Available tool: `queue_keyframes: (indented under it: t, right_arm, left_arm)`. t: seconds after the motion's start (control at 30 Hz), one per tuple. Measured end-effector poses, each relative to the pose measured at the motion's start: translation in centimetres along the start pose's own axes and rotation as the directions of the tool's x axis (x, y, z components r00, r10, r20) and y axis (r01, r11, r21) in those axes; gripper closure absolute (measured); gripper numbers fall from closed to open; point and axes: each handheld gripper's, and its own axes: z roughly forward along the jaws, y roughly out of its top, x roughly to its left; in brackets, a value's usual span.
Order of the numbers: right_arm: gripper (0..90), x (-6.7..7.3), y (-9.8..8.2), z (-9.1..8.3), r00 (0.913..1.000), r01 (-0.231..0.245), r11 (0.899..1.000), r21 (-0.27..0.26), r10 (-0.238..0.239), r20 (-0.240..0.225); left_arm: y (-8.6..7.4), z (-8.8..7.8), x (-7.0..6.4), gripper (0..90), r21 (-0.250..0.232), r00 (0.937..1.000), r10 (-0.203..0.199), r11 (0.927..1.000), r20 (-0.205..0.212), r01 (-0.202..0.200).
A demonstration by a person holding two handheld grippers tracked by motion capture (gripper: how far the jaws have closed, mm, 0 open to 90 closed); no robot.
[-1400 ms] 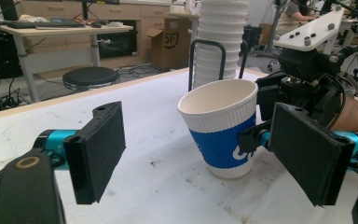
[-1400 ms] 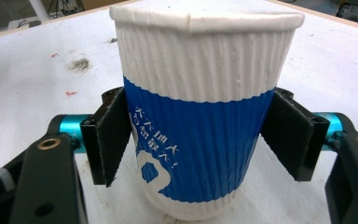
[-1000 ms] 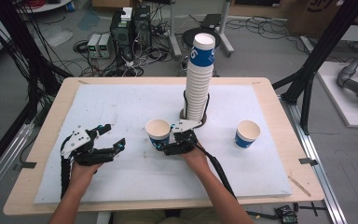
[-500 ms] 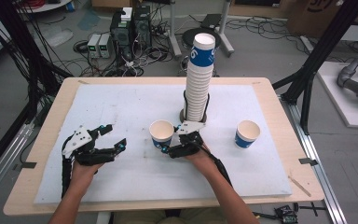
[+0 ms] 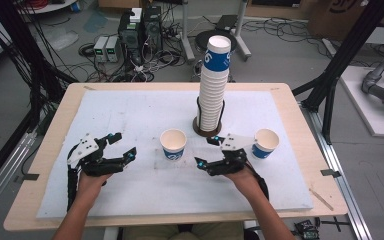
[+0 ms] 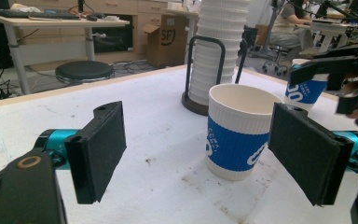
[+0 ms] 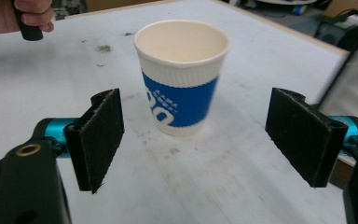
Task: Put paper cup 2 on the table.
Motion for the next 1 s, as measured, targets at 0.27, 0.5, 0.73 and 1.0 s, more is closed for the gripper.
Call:
queue_keyframes:
  t: [0.27, 0.5, 0.73, 1.0]
  right_arm:
    - [19.7, -0.8, -0.2, -4.4, 0.9969, -0.015, 0.999, -0.045, 0.018, 0.077]
    - [19.7, -1.2, -1.1, -7.4, 0.9902, -0.006, 0.997, -0.072, 0.016, 0.139]
    - [19.7, -1.5, -1.8, -9.7, 0.9808, -0.009, 0.995, -0.103, 0.029, 0.193]
    - [19.7, -1.6, -2.7, -11.6, 0.966, -0.004, 0.992, -0.129, 0.037, 0.256]
  left_arm:
    - [0.1, 0.0, -0.1, 19.0, -0.008, 1.0, -0.002, 1.0, 0.001, 0.002]
    - [0.1, -0.2, -0.1, 19.0, -0.021, 1.0, -0.008, 0.9998, -0.006, 0.008]
    - [0.2, -0.2, -0.4, 19.0, -0.027, 1.0, 0.002, 0.9996, 0.0, -0.002]
    - [0.5, -0.6, -0.7, 15.8, -0.06, 0.9999, 0.014, 0.9981, -0.007, -0.015]
